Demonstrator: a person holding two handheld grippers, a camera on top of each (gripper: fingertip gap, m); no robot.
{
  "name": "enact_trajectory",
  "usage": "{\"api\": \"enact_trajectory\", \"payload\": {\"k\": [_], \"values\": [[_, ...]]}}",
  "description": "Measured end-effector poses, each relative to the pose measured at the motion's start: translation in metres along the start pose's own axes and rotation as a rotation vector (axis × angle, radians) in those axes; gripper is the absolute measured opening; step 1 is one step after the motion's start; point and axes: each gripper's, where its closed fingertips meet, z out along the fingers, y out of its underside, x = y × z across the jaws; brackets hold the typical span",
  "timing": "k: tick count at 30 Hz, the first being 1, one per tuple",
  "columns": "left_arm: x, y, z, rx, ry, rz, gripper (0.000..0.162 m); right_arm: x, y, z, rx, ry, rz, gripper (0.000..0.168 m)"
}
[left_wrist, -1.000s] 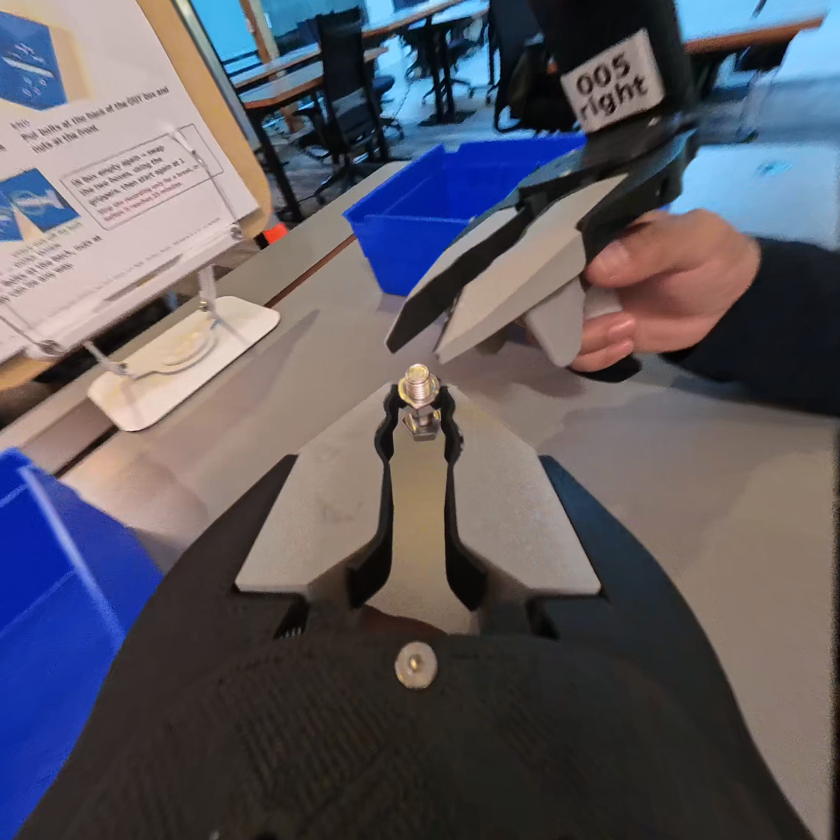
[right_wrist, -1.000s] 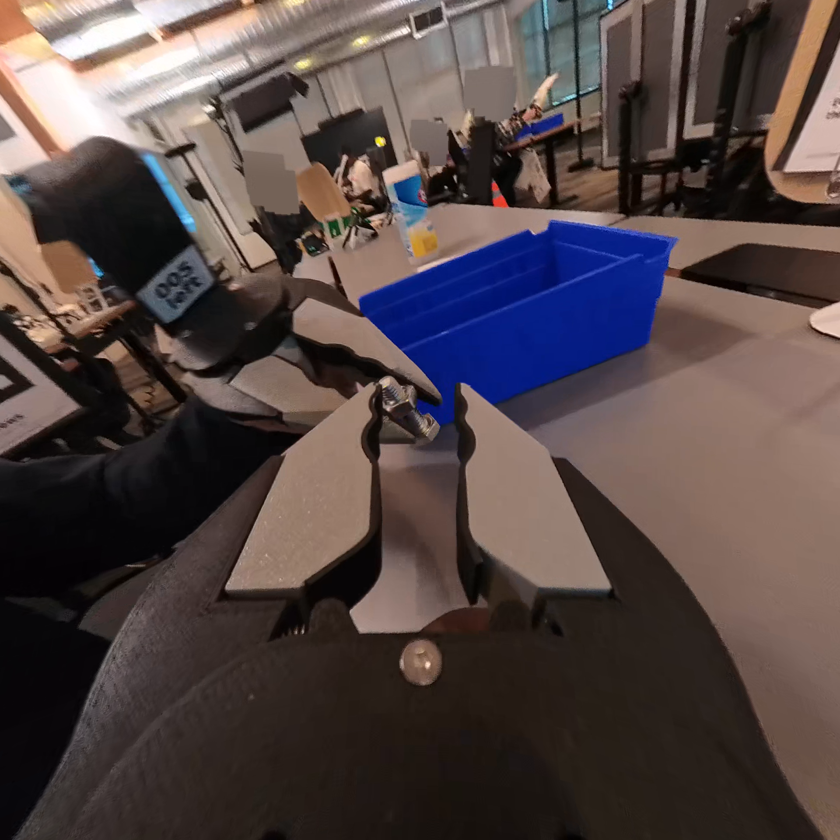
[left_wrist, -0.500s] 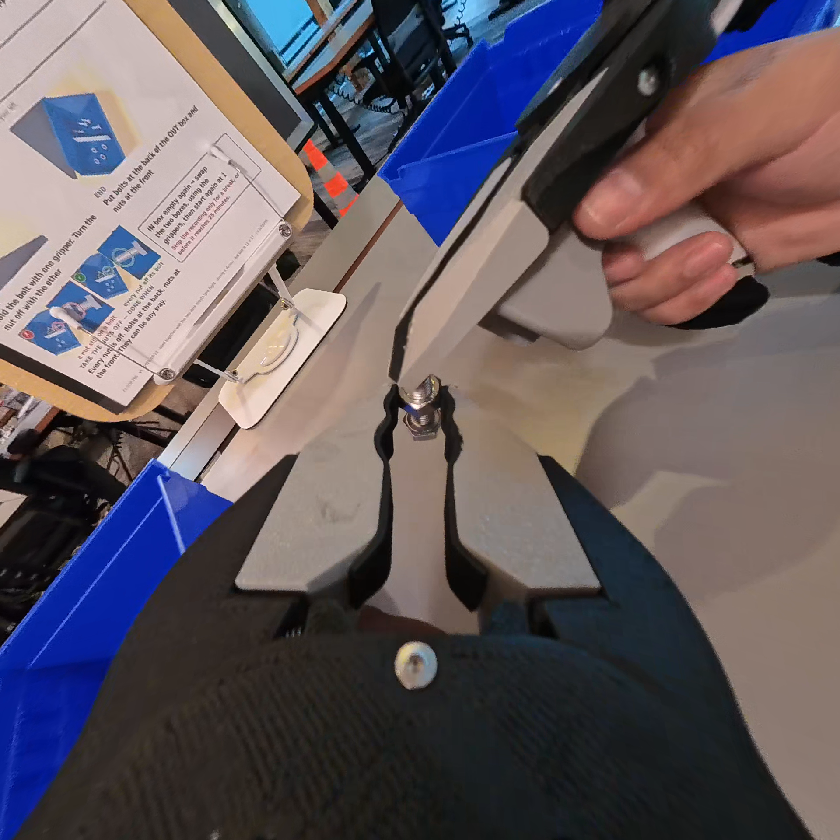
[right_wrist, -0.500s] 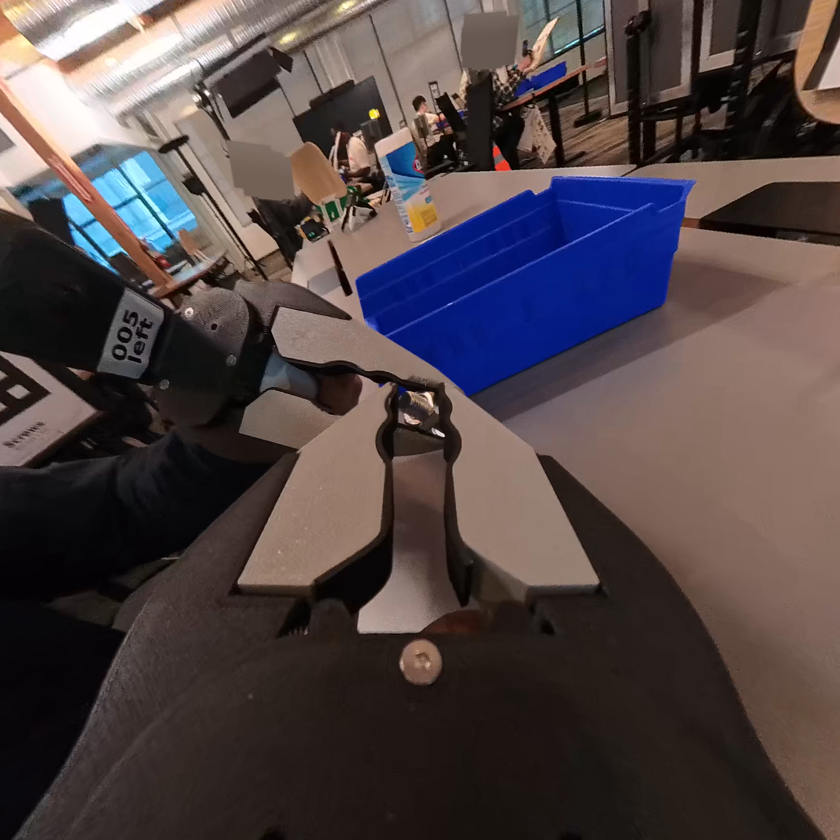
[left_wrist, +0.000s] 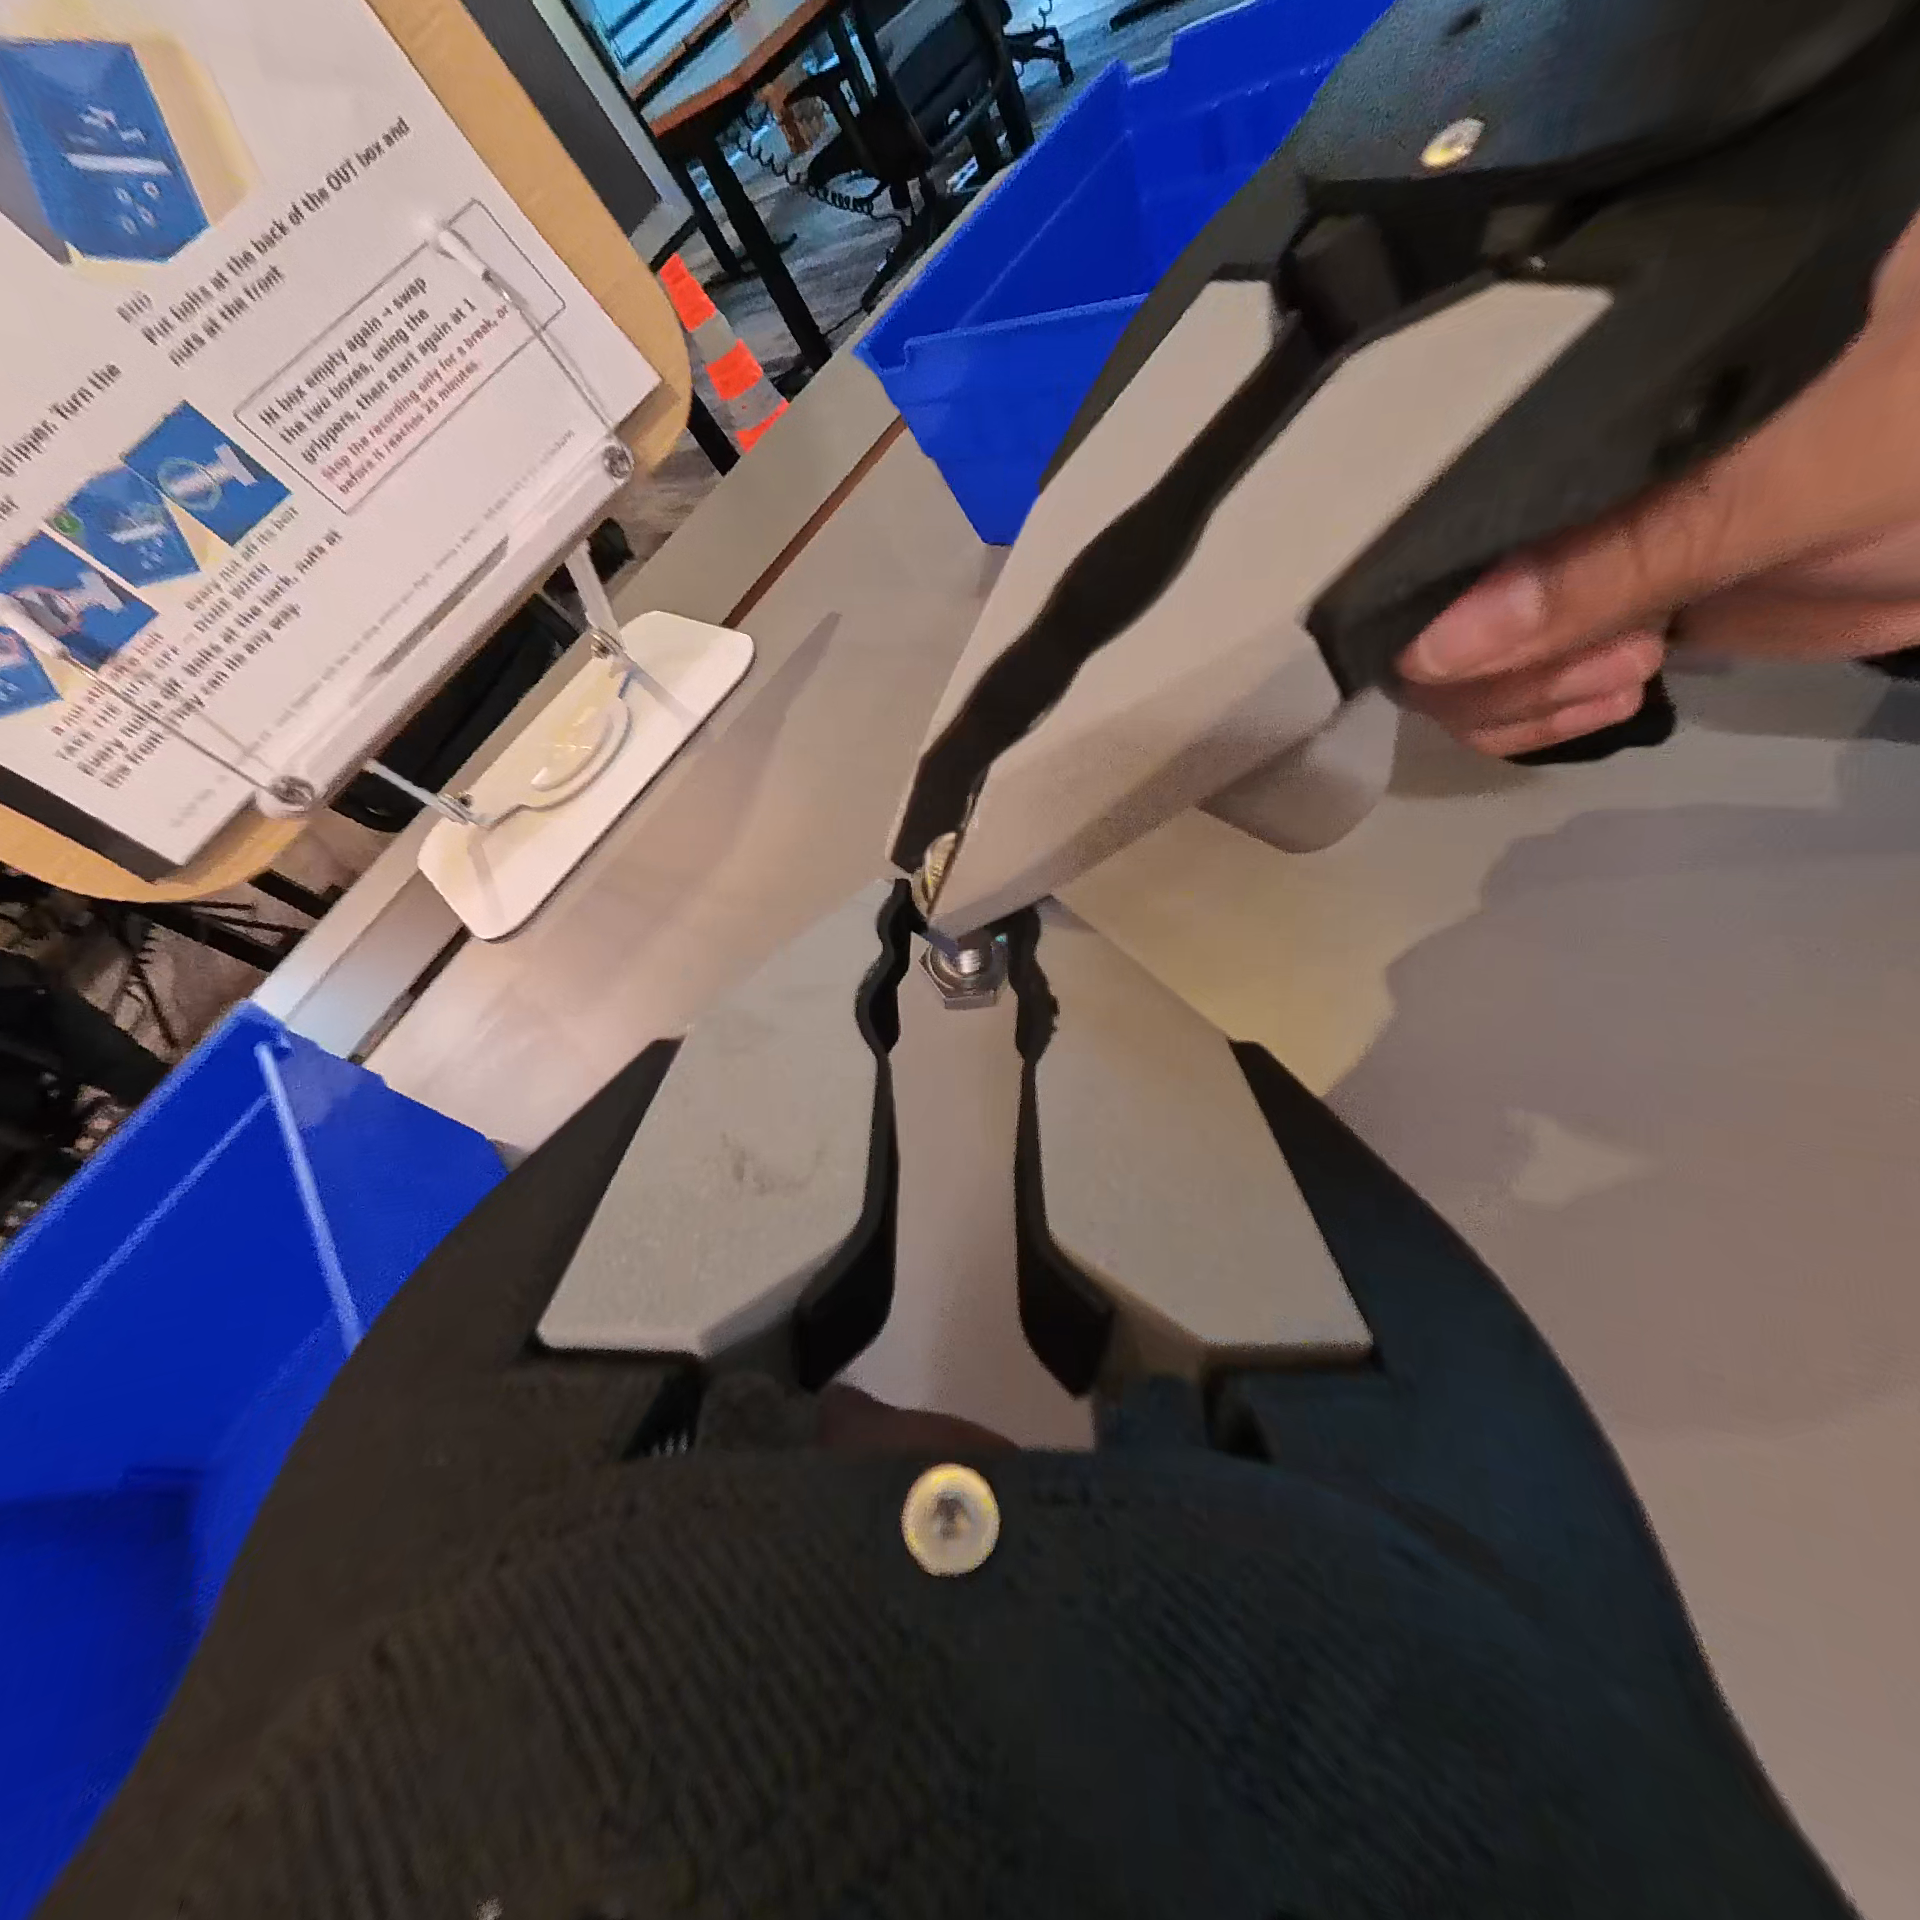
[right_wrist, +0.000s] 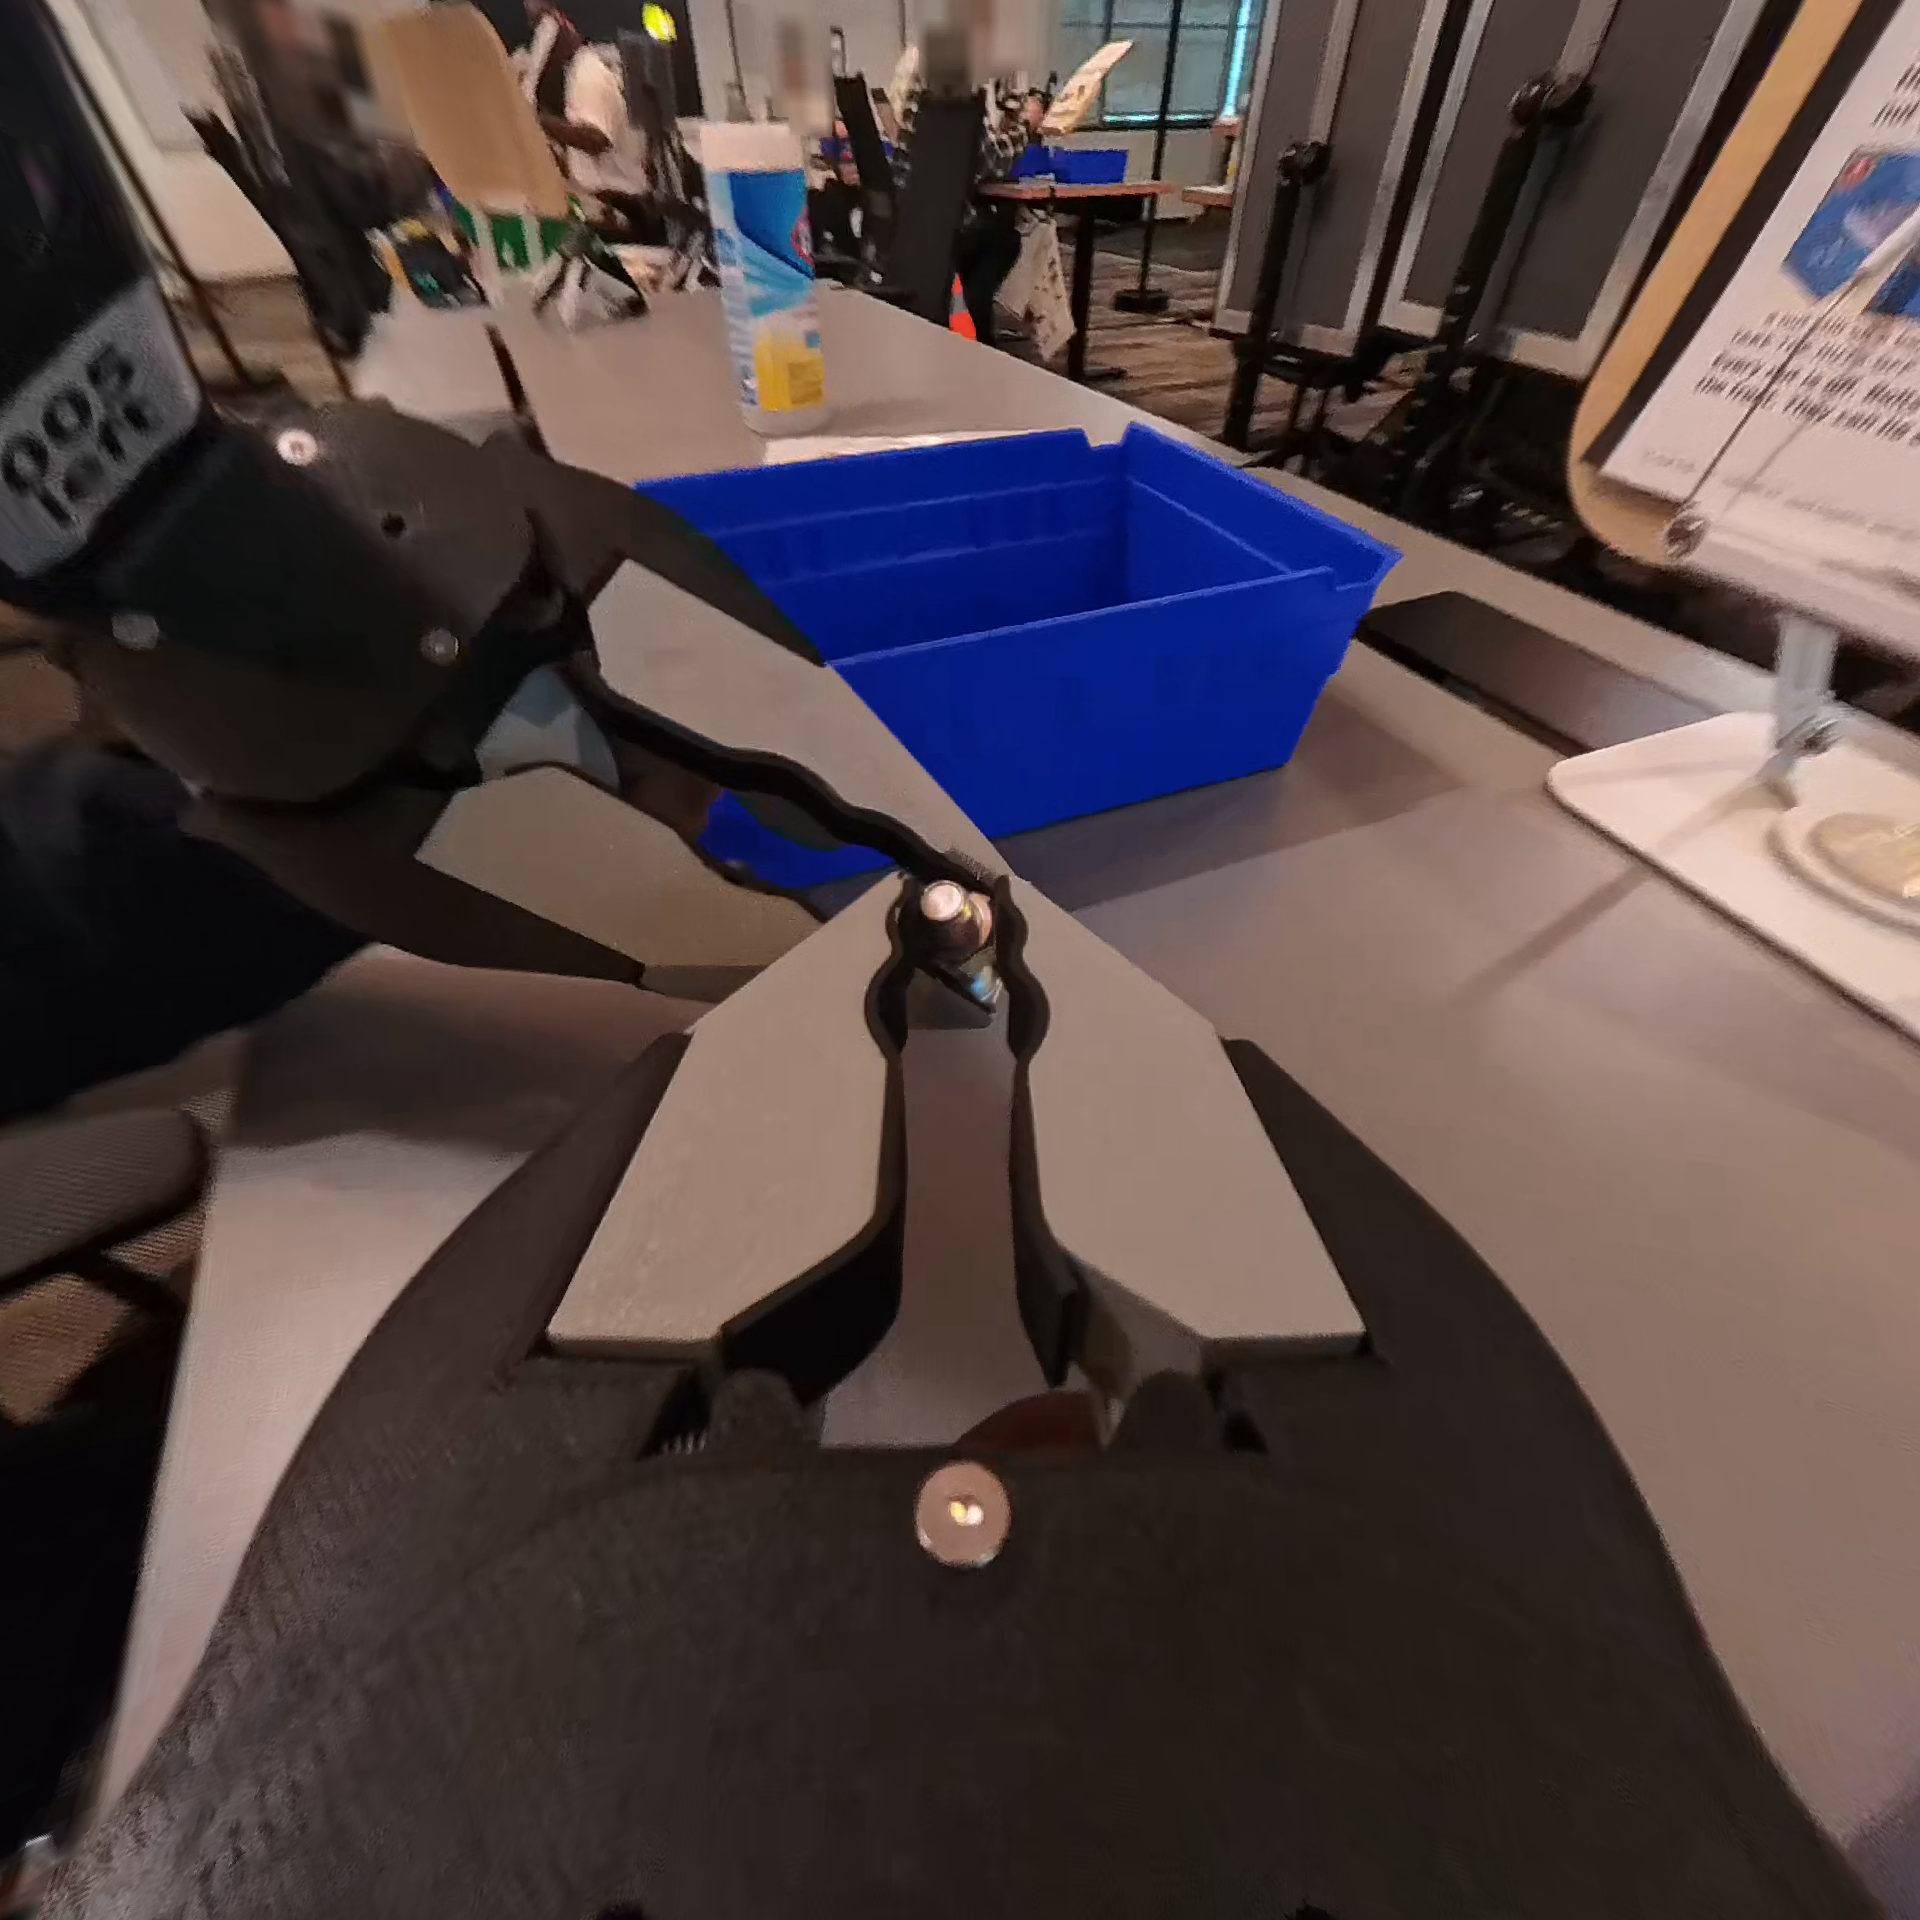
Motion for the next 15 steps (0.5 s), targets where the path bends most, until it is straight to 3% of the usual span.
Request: {"api": "enact_trajectory", "payload": {"k": [5, 15], "values": [[0.002, 0.006, 0.002, -0.025, 0.043, -0.087, 0.016, -0.001, 0.003, 0.003, -0.032, 0.064, -0.117, 0.006], [0.004, 0.002, 0.001, 0.051, 0.065, -0.170, 0.018, 0.003, -0.008, -0.005, 0.050, -0.024, 0.089, 0.006]]}}
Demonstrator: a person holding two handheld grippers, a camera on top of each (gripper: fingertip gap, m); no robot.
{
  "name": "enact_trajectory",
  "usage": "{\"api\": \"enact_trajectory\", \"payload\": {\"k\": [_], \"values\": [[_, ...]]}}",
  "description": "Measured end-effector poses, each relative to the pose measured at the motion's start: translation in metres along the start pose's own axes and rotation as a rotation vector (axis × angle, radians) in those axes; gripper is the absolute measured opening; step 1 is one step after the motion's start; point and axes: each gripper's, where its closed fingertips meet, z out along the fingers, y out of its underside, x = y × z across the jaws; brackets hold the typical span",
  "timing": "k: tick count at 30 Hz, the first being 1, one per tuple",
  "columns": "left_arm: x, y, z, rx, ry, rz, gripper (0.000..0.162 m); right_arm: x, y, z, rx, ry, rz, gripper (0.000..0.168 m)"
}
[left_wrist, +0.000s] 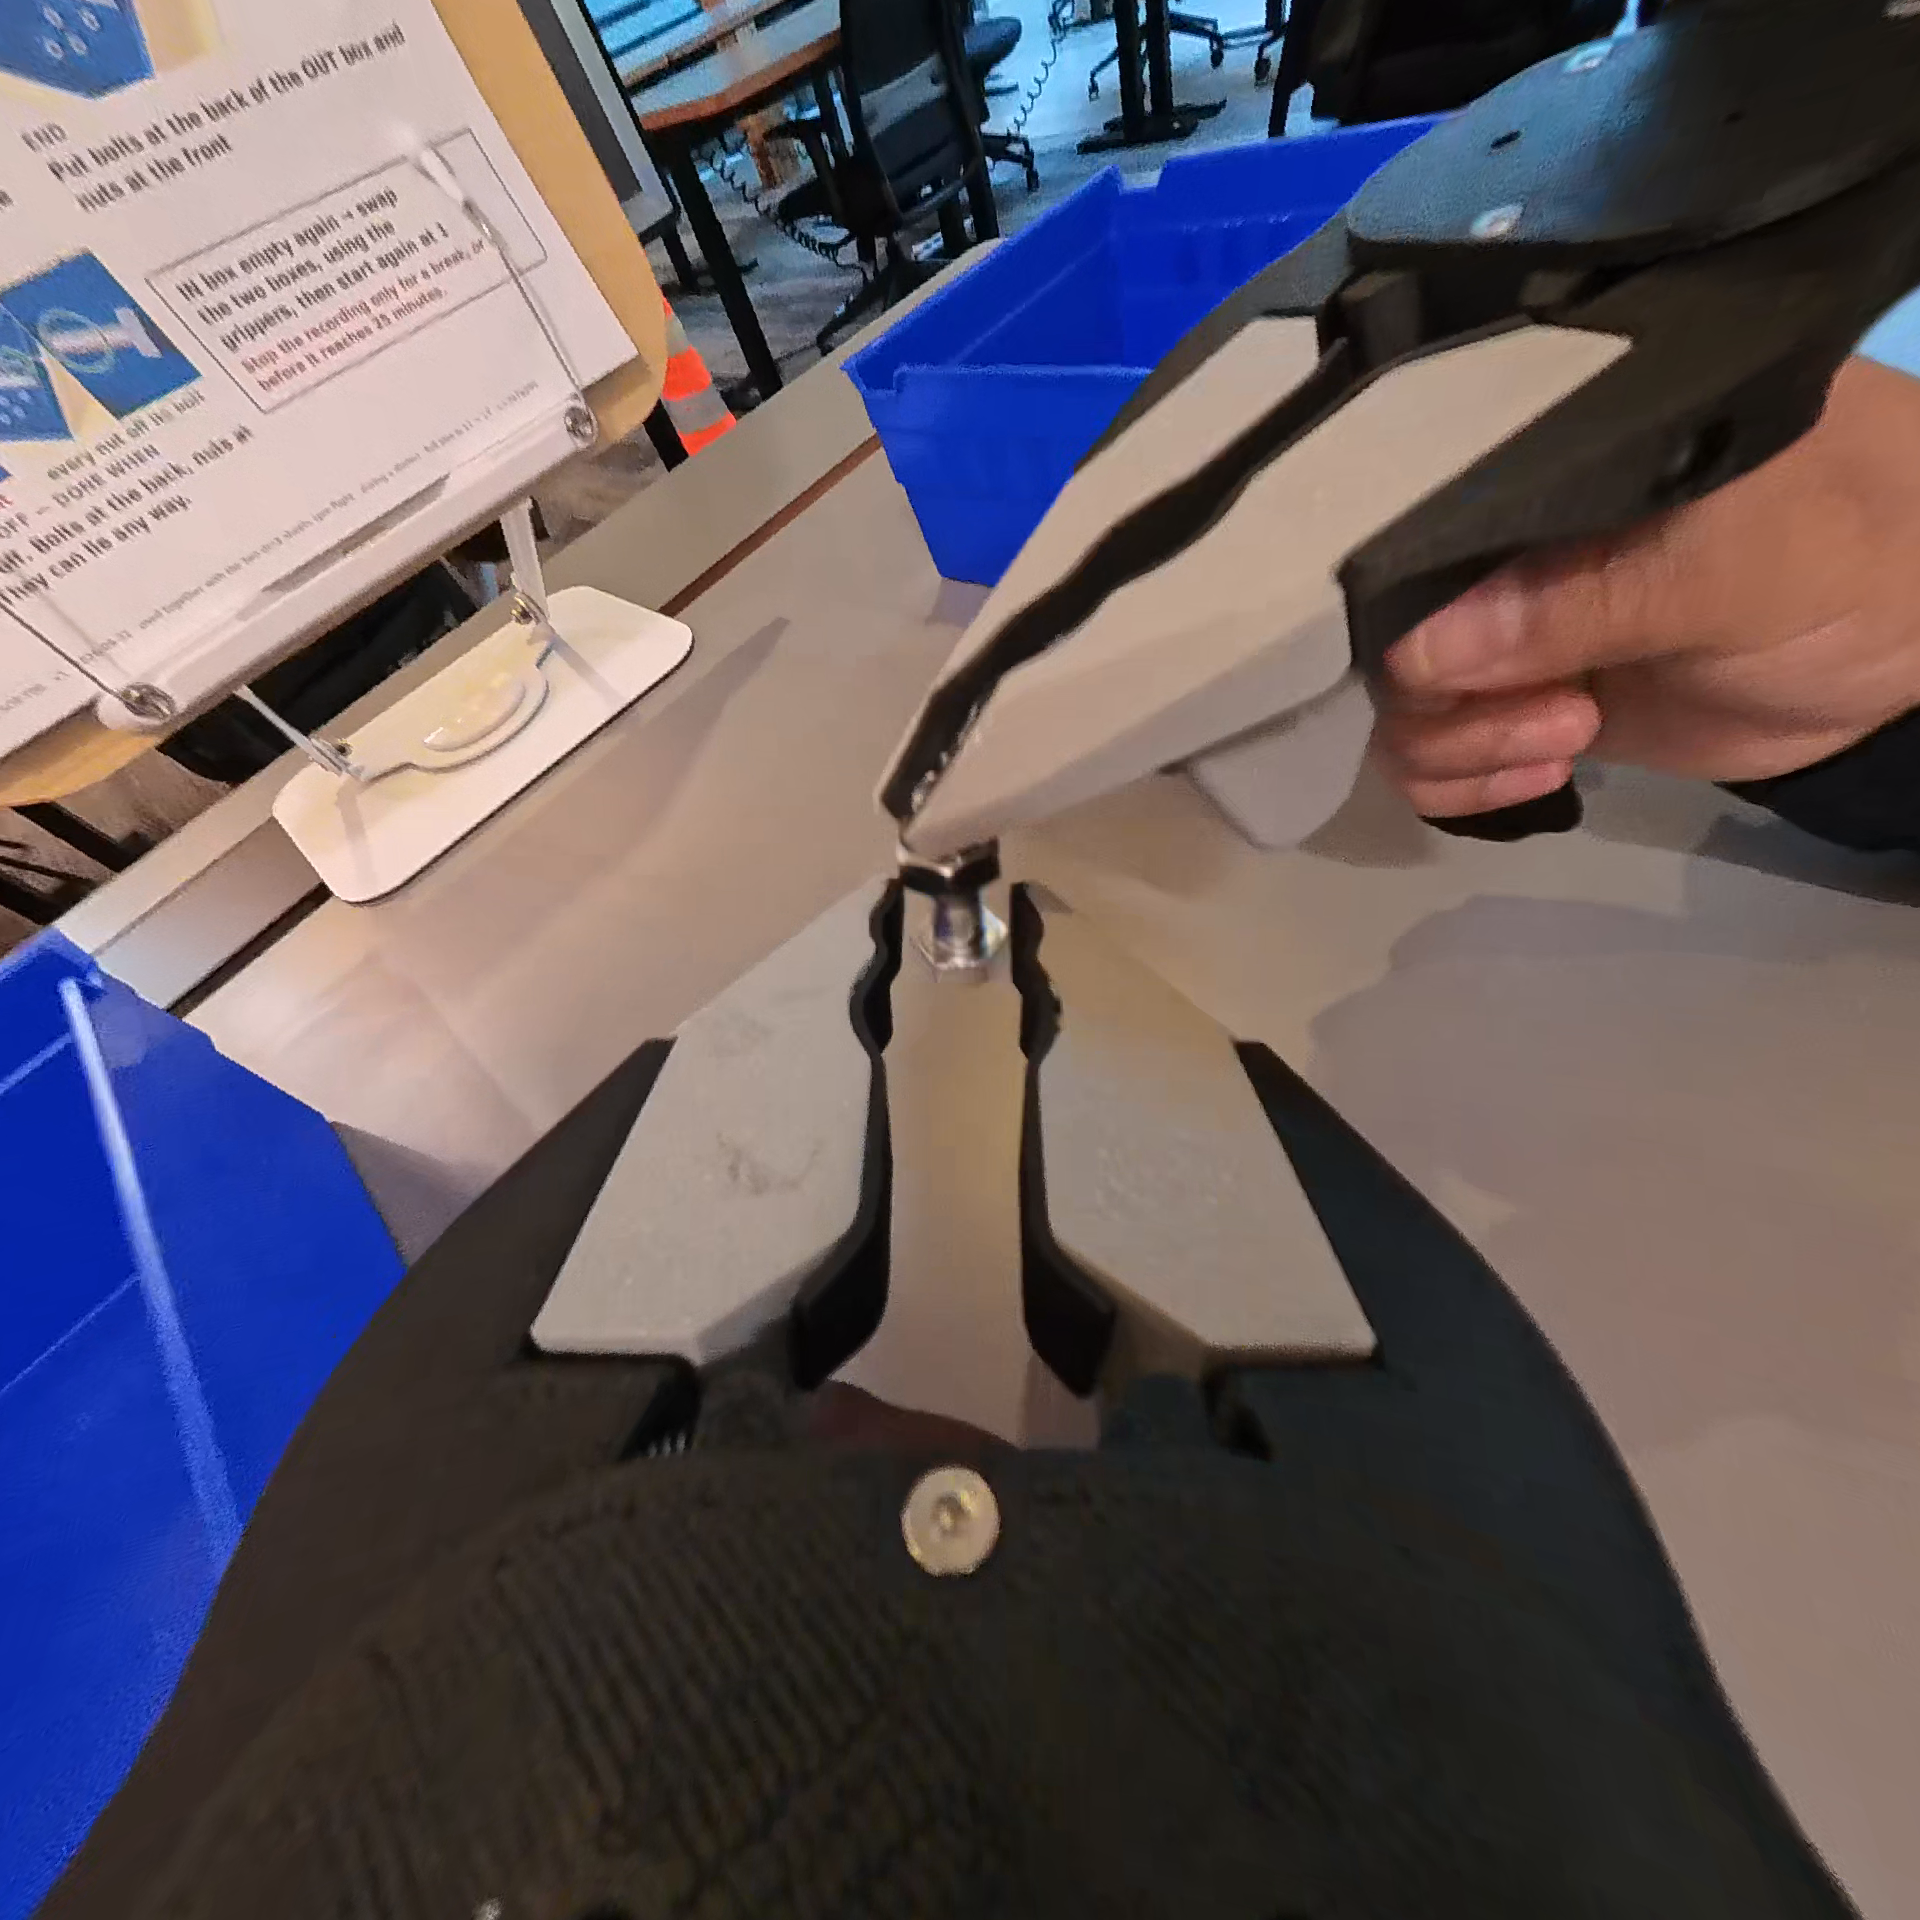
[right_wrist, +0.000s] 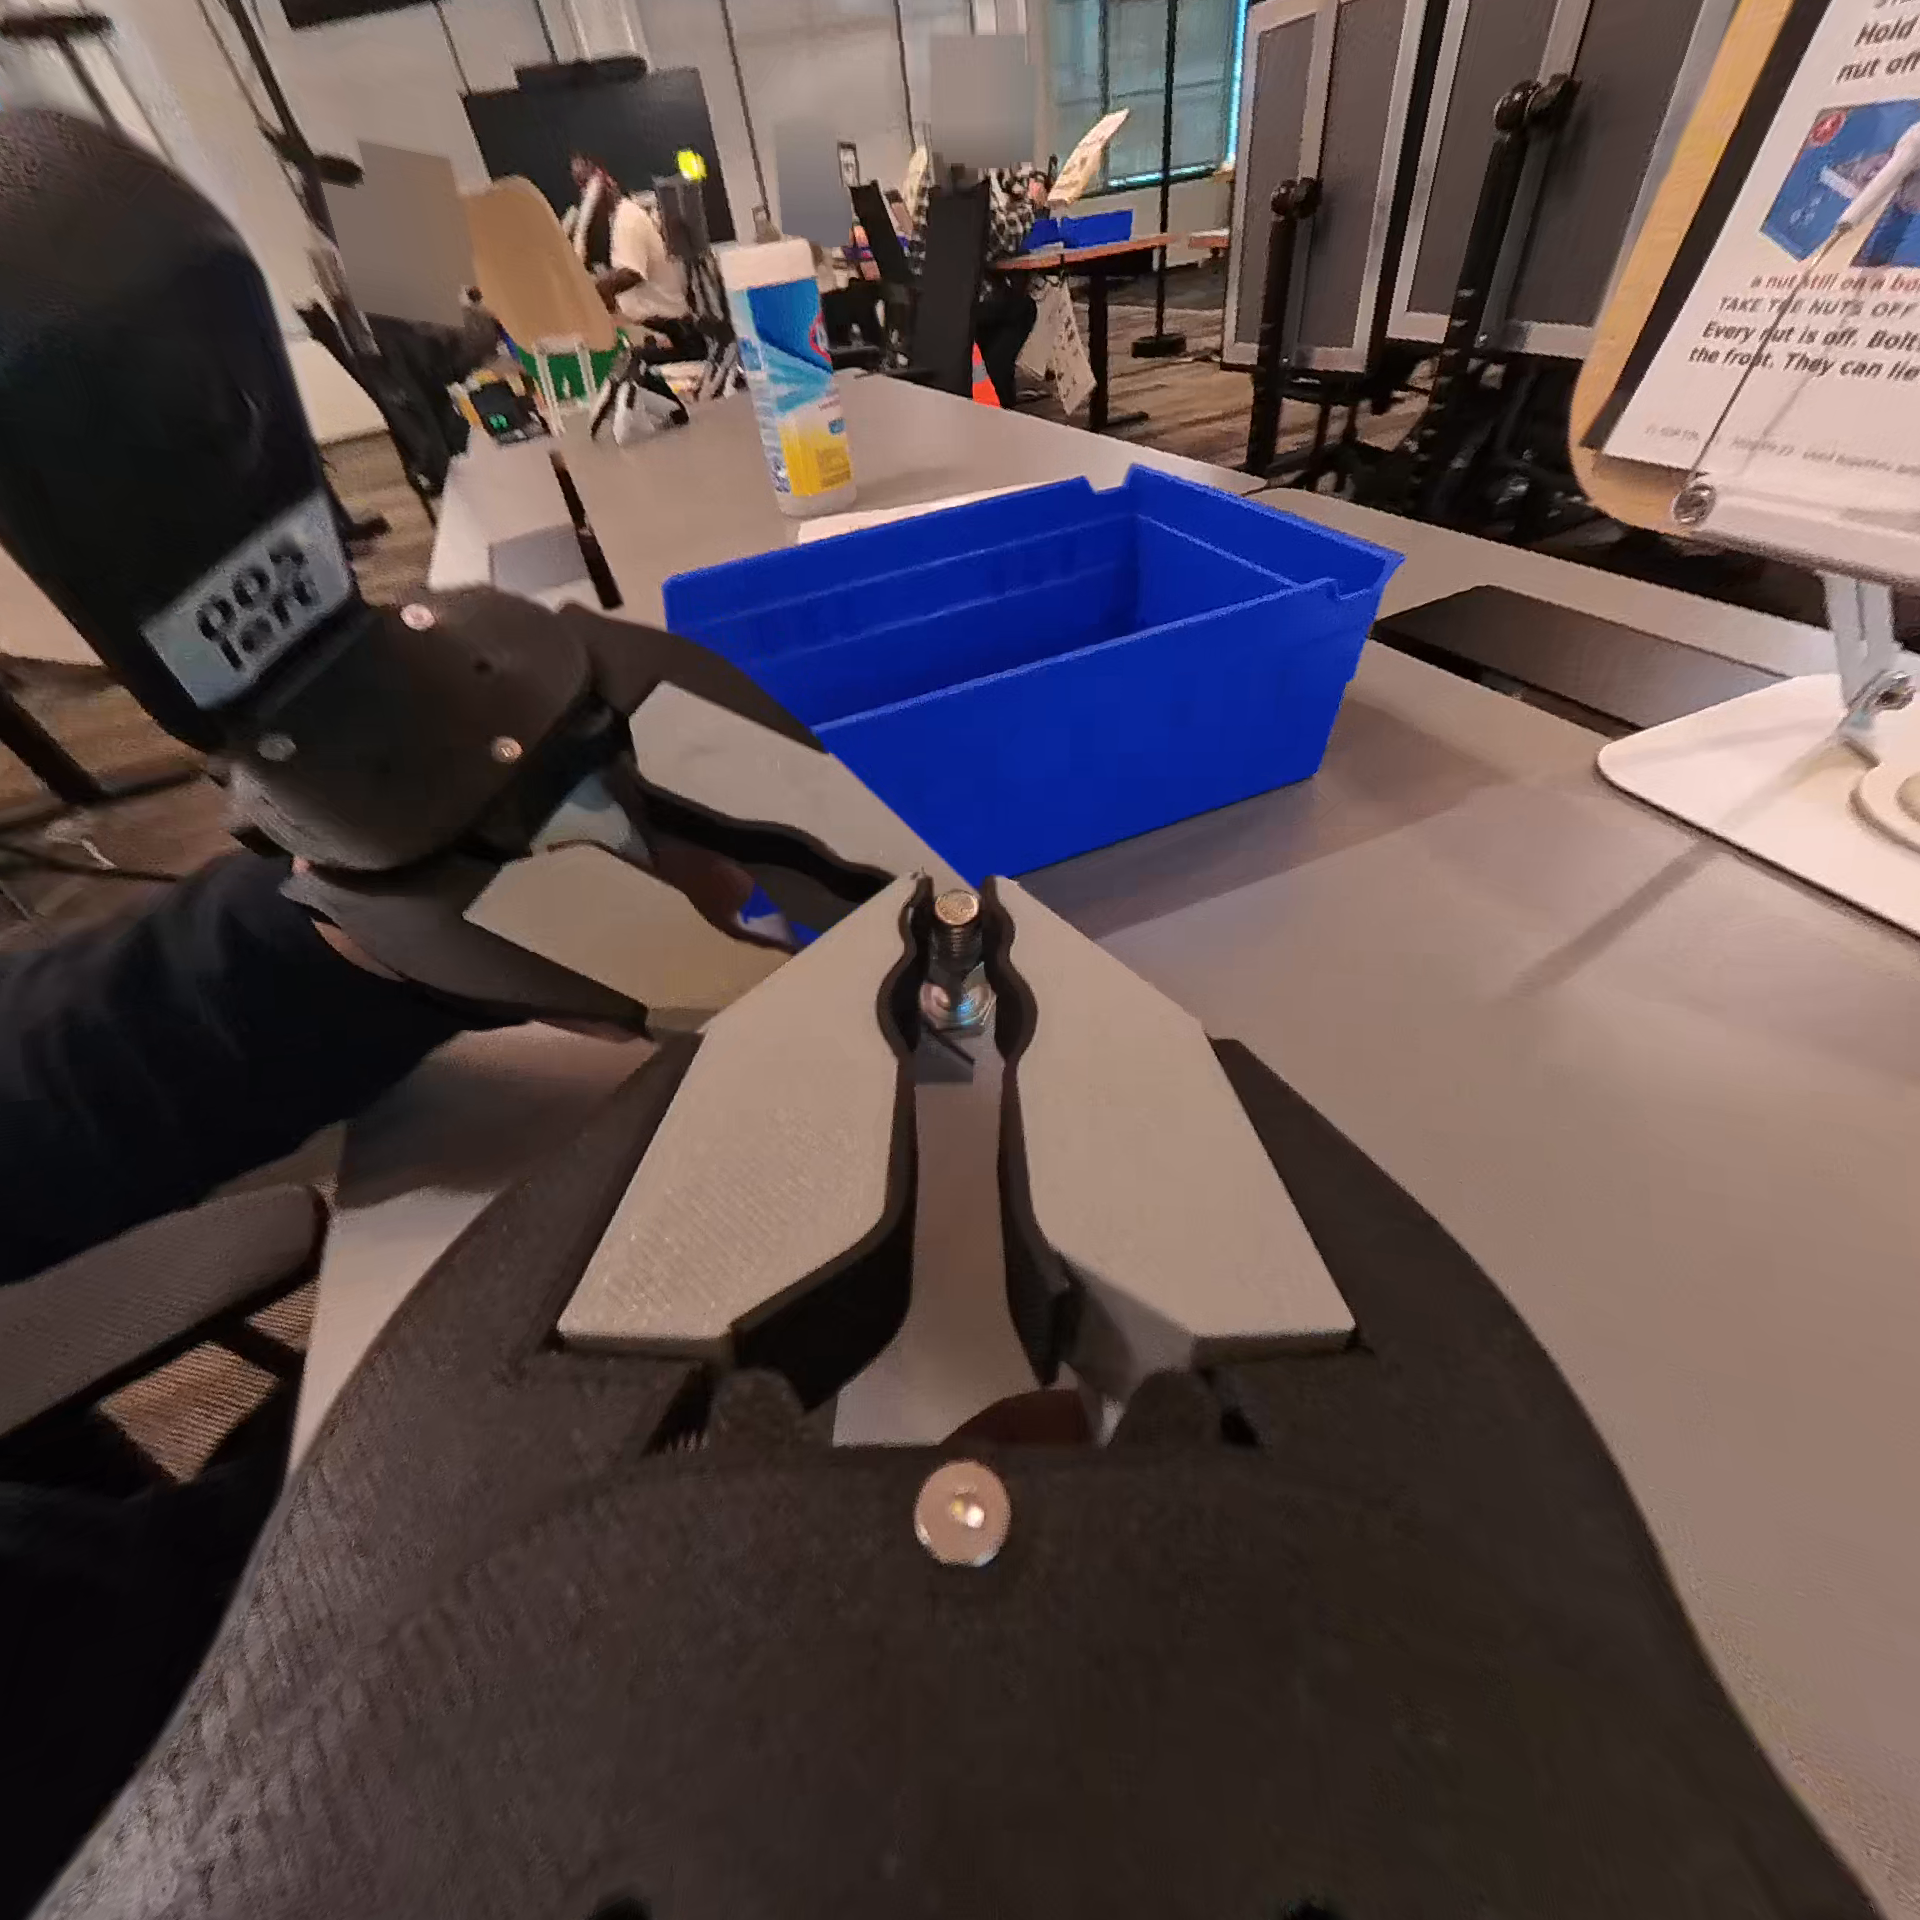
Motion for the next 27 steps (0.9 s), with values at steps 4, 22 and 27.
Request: {"api": "enact_trajectory", "payload": {"k": [4, 22, 27], "values": [[0.005, 0.008, 0.002, 0.007, 0.021, -0.034, 0.022, -0.003, -0.005, -0.003, 0.039, -0.067, 0.086, 0.006], [0.006, 0.007, 0.006, 0.059, 0.062, -0.035, 0.018, -0.002, -0.002, -0.004, 0.024, -0.103, 0.143, 0.006], [-0.002, 0.012, 0.010, 0.070, 0.001, -0.045, 0.018, 0.007, 0.002, -0.003, 0.020, -0.060, 0.151, 0.017]]}}
